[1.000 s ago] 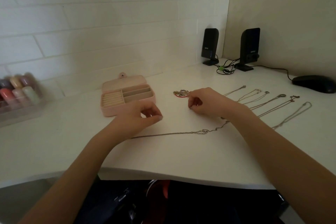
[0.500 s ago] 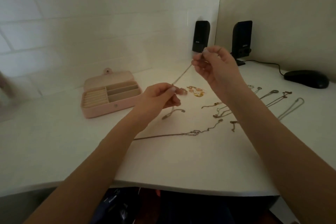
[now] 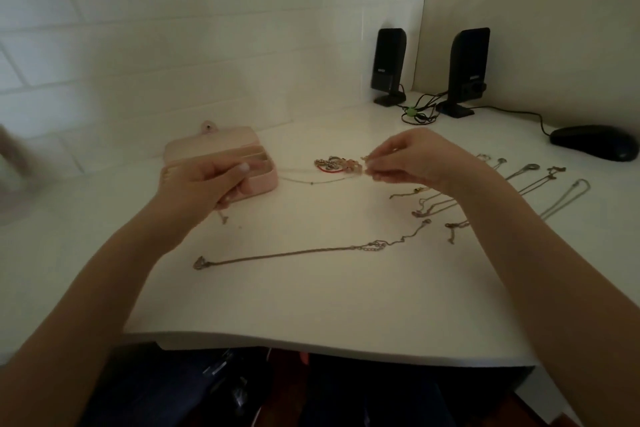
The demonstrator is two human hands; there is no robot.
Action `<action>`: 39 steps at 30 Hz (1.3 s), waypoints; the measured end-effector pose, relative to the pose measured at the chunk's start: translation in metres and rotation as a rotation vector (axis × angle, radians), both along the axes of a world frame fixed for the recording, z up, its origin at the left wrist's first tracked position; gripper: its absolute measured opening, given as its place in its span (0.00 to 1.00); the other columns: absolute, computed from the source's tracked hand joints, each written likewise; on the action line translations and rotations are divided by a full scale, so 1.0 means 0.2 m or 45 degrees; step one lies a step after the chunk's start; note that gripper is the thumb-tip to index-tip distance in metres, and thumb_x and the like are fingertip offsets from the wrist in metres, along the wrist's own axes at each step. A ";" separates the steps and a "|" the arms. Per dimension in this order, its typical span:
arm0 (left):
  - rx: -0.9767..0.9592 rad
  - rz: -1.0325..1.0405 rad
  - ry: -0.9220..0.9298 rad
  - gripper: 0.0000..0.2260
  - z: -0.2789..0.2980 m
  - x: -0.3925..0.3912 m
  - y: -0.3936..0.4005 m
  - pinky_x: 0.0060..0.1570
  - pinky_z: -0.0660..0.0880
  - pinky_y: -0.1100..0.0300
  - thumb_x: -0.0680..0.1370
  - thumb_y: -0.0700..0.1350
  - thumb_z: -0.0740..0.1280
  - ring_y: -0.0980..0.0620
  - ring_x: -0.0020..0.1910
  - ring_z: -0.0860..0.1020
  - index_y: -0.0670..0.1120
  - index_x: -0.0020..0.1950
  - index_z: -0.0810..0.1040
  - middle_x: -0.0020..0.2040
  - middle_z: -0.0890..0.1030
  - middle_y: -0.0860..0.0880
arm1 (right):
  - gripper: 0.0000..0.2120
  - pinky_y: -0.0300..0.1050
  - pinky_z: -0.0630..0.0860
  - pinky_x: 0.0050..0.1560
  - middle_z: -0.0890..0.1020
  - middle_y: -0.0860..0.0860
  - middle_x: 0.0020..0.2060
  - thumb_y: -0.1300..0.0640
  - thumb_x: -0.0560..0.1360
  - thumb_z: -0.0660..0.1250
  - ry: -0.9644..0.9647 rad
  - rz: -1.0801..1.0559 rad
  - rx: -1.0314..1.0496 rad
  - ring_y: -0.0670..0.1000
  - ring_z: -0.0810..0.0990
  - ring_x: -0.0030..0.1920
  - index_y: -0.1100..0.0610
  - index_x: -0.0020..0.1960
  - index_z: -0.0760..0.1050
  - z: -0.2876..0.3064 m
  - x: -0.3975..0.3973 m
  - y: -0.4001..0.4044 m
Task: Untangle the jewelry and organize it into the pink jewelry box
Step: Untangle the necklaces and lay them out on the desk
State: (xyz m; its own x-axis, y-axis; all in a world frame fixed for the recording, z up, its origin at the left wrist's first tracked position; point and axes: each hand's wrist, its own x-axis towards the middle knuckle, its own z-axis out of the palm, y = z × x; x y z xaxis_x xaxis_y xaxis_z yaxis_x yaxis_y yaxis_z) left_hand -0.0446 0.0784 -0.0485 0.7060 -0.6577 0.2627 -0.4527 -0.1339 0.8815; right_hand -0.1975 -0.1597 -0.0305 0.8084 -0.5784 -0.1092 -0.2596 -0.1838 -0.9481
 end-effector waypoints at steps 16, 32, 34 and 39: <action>0.627 0.094 -0.468 0.10 -0.02 0.04 0.27 0.36 0.66 0.74 0.70 0.44 0.74 0.64 0.40 0.77 0.61 0.41 0.81 0.35 0.80 0.63 | 0.07 0.39 0.71 0.39 0.84 0.50 0.44 0.49 0.66 0.75 0.548 0.448 -0.593 0.45 0.77 0.41 0.47 0.44 0.84 0.01 -0.02 0.02; 0.240 -0.101 -0.623 0.05 0.03 0.02 -0.39 0.36 0.66 0.77 0.74 0.42 0.69 0.63 0.34 0.76 0.52 0.42 0.82 0.36 0.80 0.57 | 0.10 0.41 0.74 0.51 0.82 0.54 0.52 0.61 0.75 0.66 0.358 -0.025 -1.112 0.52 0.80 0.50 0.60 0.55 0.81 -0.12 0.26 -0.17; 0.275 -0.119 -0.630 0.05 -0.01 0.05 -0.49 0.36 0.67 0.77 0.74 0.41 0.68 0.58 0.38 0.78 0.50 0.43 0.82 0.39 0.81 0.55 | 0.09 0.41 0.76 0.52 0.83 0.54 0.50 0.63 0.75 0.65 0.343 -0.039 -1.154 0.52 0.80 0.48 0.60 0.52 0.81 -0.14 0.27 -0.18; 0.318 -0.180 -0.544 0.09 -0.05 0.08 -0.63 0.41 0.69 0.76 0.74 0.40 0.67 0.56 0.47 0.78 0.46 0.53 0.80 0.47 0.81 0.51 | 0.02 0.32 0.74 0.36 0.82 0.50 0.42 0.60 0.73 0.69 0.102 -0.135 -0.812 0.45 0.79 0.39 0.56 0.44 0.80 -0.12 0.26 -0.20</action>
State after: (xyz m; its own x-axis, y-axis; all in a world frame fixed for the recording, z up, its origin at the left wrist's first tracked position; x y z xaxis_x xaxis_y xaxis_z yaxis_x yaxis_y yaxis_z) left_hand -0.0276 -0.0467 -0.0591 0.4697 -0.8185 0.3308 -0.7944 -0.2284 0.5629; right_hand -0.1449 -0.1996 -0.0545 0.7467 -0.6262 0.2243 -0.3729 -0.6733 -0.6384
